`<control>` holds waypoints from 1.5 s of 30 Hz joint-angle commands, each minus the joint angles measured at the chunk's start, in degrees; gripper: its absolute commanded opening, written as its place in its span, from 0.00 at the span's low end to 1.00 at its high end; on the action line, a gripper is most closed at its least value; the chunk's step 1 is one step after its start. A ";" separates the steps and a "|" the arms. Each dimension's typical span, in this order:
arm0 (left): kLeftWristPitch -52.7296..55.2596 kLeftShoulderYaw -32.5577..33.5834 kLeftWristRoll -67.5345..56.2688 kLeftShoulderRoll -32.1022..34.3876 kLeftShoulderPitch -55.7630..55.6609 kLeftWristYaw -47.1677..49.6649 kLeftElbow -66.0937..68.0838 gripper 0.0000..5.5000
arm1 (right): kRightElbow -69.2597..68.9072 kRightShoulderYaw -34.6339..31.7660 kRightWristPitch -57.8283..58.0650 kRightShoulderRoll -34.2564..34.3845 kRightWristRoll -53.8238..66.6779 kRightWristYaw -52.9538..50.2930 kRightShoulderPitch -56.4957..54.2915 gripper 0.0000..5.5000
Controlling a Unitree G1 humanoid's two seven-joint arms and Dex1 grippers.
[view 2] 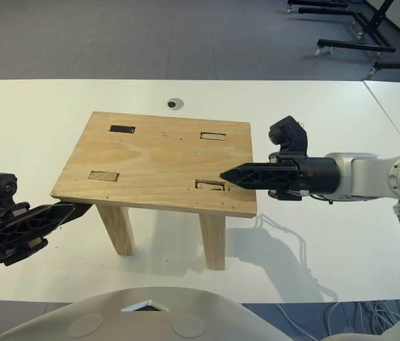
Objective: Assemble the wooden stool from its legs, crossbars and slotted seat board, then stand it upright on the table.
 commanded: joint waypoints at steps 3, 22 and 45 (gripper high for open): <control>1.70 1.25 -0.30 -0.07 -0.48 1.23 0.48 0.52 | 0.73 -10.34 -0.79 0.57 0.02 -5.49 7.79 0.98; 12.21 -0.24 6.36 2.35 -2.76 -6.65 -2.65 0.52 | -28.90 -19.65 -0.71 3.34 -1.52 5.30 30.00 0.98; -7.71 -30.20 68.25 -18.61 -56.05 -17.98 41.08 0.52 | 12.54 9.69 -21.61 32.45 -59.42 15.29 -11.20 0.98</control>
